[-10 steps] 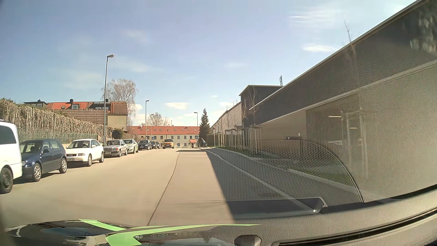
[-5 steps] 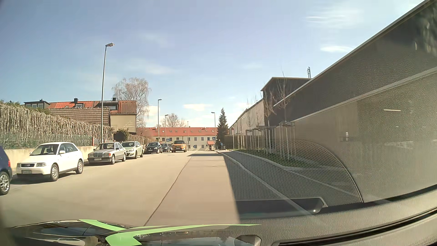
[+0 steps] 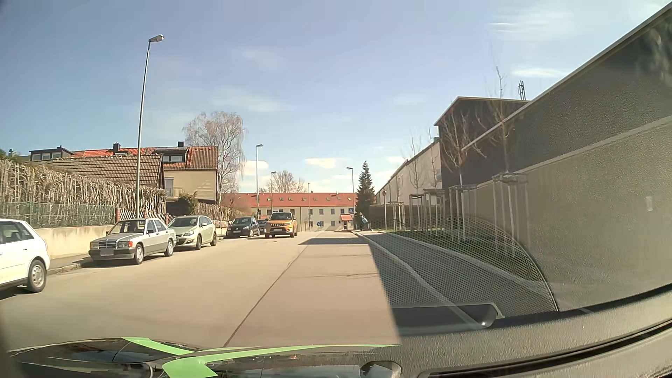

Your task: Follow the waypoints while adhering to traffic rules and regulations

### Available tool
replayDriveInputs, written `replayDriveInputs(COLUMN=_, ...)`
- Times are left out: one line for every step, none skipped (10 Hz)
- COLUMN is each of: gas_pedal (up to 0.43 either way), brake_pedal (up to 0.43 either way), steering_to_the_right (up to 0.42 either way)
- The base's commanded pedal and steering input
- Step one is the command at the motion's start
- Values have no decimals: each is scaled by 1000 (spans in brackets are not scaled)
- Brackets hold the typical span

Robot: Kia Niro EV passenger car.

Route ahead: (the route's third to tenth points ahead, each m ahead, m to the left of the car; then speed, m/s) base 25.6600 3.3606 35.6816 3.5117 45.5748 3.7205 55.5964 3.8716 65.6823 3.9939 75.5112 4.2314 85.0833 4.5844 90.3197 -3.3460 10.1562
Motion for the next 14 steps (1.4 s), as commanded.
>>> replayDriveInputs(gas_pedal=197, brake_pedal=0, steering_to_the_right=-34)
replayDriveInputs(gas_pedal=197, brake_pedal=0, steering_to_the_right=-31)
replayDriveInputs(gas_pedal=197, brake_pedal=0, steering_to_the_right=-26)
replayDriveInputs(gas_pedal=197, brake_pedal=0, steering_to_the_right=-22)
replayDriveInputs(gas_pedal=197, brake_pedal=0, steering_to_the_right=-19)
replayDriveInputs(gas_pedal=197, brake_pedal=0, steering_to_the_right=-16)
replayDriveInputs(gas_pedal=197, brake_pedal=0, steering_to_the_right=-14)
replayDriveInputs(gas_pedal=197, brake_pedal=0, steering_to_the_right=-12)
replayDriveInputs(gas_pedal=197, brake_pedal=0, steering_to_the_right=-9)
replayDriveInputs(gas_pedal=197, brake_pedal=0, steering_to_the_right=-8)
replayDriveInputs(gas_pedal=189, brake_pedal=0, steering_to_the_right=-7)
replayDriveInputs(gas_pedal=189, brake_pedal=0, steering_to_the_right=-6)
replayDriveInputs(gas_pedal=189, brake_pedal=0, steering_to_the_right=-5)
replayDriveInputs(gas_pedal=189, brake_pedal=0, steering_to_the_right=-5)
